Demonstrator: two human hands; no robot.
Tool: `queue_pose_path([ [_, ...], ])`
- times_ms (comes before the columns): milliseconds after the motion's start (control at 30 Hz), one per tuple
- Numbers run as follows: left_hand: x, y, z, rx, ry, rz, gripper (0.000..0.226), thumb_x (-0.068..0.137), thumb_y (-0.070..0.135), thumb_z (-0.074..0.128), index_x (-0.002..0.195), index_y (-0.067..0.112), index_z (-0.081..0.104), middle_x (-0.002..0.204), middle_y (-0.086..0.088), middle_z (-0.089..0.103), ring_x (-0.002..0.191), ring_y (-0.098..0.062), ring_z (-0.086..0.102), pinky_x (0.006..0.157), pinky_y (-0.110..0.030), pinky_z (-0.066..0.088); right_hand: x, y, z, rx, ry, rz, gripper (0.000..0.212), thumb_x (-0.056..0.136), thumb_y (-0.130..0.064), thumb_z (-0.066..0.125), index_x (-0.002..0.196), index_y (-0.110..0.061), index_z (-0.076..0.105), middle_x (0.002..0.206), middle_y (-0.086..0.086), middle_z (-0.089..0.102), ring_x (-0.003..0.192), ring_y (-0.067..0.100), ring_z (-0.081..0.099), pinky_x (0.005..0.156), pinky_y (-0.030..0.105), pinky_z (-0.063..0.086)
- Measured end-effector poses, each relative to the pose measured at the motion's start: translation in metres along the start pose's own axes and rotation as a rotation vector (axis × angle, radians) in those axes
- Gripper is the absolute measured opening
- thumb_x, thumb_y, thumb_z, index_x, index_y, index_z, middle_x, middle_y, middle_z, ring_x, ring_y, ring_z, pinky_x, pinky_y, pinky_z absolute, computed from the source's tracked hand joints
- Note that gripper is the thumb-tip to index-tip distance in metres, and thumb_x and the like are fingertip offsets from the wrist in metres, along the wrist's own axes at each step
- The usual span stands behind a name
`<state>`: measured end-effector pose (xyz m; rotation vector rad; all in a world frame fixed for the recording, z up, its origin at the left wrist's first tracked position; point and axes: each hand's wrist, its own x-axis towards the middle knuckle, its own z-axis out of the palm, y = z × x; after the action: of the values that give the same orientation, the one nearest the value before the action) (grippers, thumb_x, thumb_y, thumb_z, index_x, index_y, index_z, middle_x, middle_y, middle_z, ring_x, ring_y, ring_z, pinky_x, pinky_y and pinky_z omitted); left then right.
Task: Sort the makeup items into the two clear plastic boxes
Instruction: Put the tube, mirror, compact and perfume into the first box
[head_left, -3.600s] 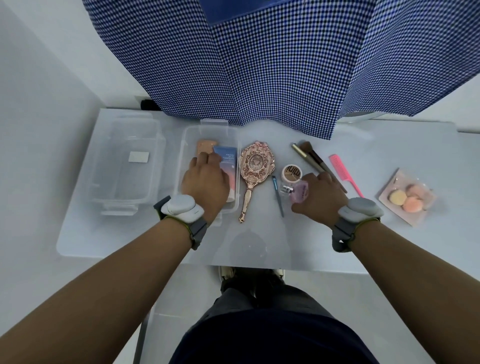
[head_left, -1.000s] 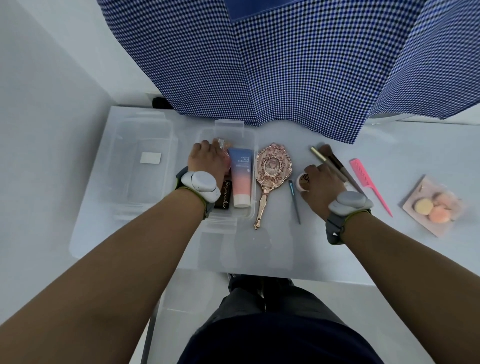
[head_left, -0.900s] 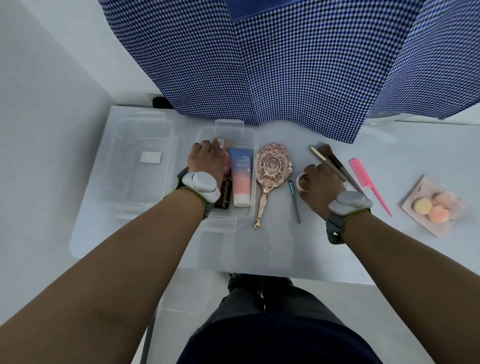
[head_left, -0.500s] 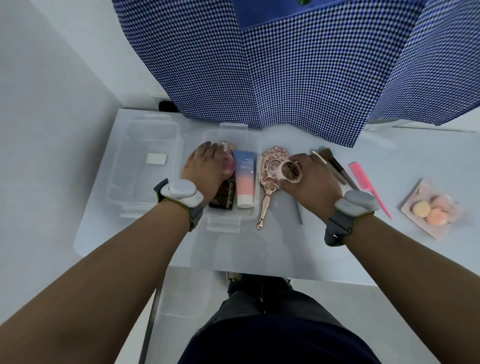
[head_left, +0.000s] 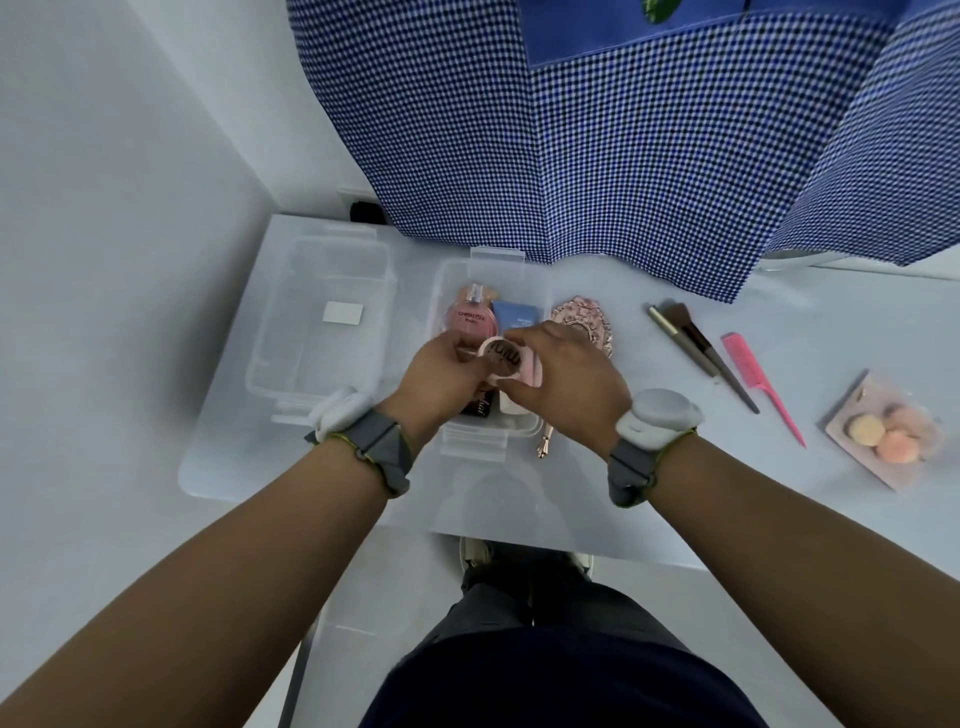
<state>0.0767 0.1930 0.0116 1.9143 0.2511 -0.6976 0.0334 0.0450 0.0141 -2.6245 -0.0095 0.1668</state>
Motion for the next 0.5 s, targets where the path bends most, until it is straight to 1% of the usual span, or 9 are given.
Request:
queue_pose_path([
  [67,0.004,-0.004,-0.005,0.149,0.087,0.014,0.028,0.09,0.019,0.061,0.117,0.011,0.061,0.112,-0.012,0.071,0.096,-0.027,0.07,0.089,-0.041,0.058,-0.002,0.004,0.0,0.033,0.042,0.055,0.046,0.087,-0.033,0.061,0.131,-0.02,0.055,0.129,0.003,0.059,0.122,0.023,0.051,0.1,0.031,0.039],
  [100,0.004,-0.005,-0.007,0.269,0.119,0.021,0.028,0.091,0.02,0.058,0.117,0.012,0.06,0.114,-0.012,0.07,0.101,-0.03,0.068,0.091,-0.042,0.055,-0.003,0.007,-0.001,0.06,0.082,0.108,0.043,0.089,-0.028,0.059,0.131,-0.018,0.056,0.13,0.004,0.059,0.123,0.024,0.051,0.101,0.031,0.039],
  [167,0.004,-0.006,-0.007,0.539,0.146,0.052,0.03,0.092,0.021,0.053,0.12,0.011,0.059,0.118,-0.014,0.068,0.109,-0.034,0.063,0.092,-0.037,0.052,-0.005,0.015,-0.003,0.106,0.162,0.227,0.039,0.088,-0.018,0.056,0.127,-0.015,0.058,0.129,0.005,0.06,0.122,0.024,0.052,0.101,0.031,0.041],
  [233,0.006,-0.006,0.0,0.704,0.153,0.084,0.032,0.094,0.019,0.05,0.123,0.007,0.055,0.121,-0.016,0.066,0.114,-0.035,0.06,0.092,-0.036,0.048,-0.006,0.023,-0.003,0.118,0.175,0.318,0.038,0.087,-0.013,0.055,0.124,-0.013,0.06,0.126,0.008,0.062,0.12,0.027,0.054,0.101,0.035,0.044],
  [300,0.01,-0.005,0.009,0.809,0.156,0.07,0.032,0.093,0.014,0.05,0.124,0.004,0.051,0.125,-0.018,0.063,0.118,-0.035,0.059,0.094,-0.036,0.047,-0.009,0.029,-0.002,0.107,0.152,0.363,0.038,0.086,-0.011,0.053,0.123,-0.012,0.06,0.124,0.009,0.062,0.119,0.028,0.054,0.099,0.039,0.045],
  [367,0.013,-0.007,0.016,0.88,0.14,0.056,0.032,0.093,0.009,0.049,0.124,0.0,0.047,0.128,-0.021,0.06,0.12,-0.035,0.058,0.096,-0.036,0.046,-0.013,0.033,-0.001,0.096,0.137,0.371,0.037,0.086,-0.01,0.053,0.123,-0.012,0.06,0.124,0.01,0.062,0.117,0.029,0.055,0.098,0.04,0.046],
  [433,0.017,-0.01,0.019,0.922,0.128,0.064,0.034,0.093,0.008,0.048,0.124,-0.002,0.044,0.129,-0.022,0.058,0.121,-0.036,0.058,0.096,-0.037,0.047,-0.015,0.036,0.0,0.092,0.127,0.374,0.037,0.086,-0.01,0.052,0.123,-0.01,0.06,0.124,0.012,0.062,0.116,0.03,0.055,0.097,0.04,0.046],
  [500,0.019,-0.013,0.021,0.986,0.129,0.093,0.032,0.093,0.01,0.049,0.122,-0.002,0.045,0.128,-0.023,0.057,0.119,-0.036,0.058,0.095,-0.037,0.047,-0.016,0.037,0.002,0.09,0.122,0.385,0.037,0.087,-0.01,0.052,0.123,-0.01,0.059,0.123,0.012,0.061,0.116,0.031,0.055,0.098,0.04,0.046],
])
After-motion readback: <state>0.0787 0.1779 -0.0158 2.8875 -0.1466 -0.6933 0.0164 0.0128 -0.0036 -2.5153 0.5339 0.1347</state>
